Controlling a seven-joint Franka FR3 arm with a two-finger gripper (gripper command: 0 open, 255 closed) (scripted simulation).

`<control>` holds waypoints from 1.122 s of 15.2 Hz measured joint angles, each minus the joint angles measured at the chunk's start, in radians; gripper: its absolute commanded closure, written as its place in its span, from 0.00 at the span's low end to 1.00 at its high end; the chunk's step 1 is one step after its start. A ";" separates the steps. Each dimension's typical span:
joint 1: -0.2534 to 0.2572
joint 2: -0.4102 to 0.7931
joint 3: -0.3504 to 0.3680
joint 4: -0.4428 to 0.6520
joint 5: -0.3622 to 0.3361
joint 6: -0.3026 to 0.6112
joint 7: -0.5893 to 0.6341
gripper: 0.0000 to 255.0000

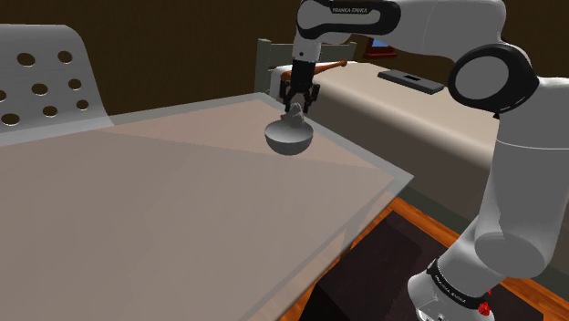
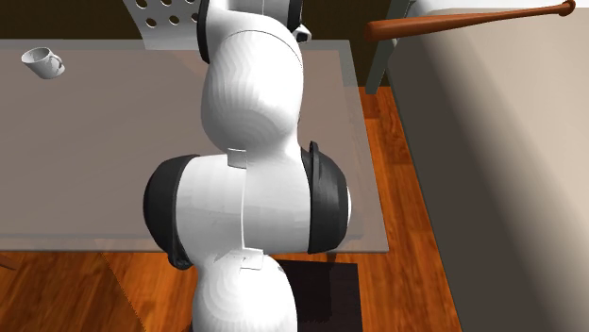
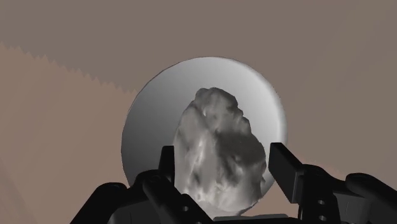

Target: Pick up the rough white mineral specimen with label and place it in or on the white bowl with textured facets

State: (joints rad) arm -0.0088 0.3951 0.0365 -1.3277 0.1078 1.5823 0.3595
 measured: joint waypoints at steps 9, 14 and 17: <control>0.000 -0.002 0.000 -0.019 0.000 0.018 -0.002 0.00; -0.001 0.003 0.000 0.001 0.000 0.003 -0.002 0.00; -0.004 0.036 -0.001 0.140 -0.001 -0.101 0.006 0.00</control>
State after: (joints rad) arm -0.0130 0.4308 0.0355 -1.1880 0.1067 1.4809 0.3653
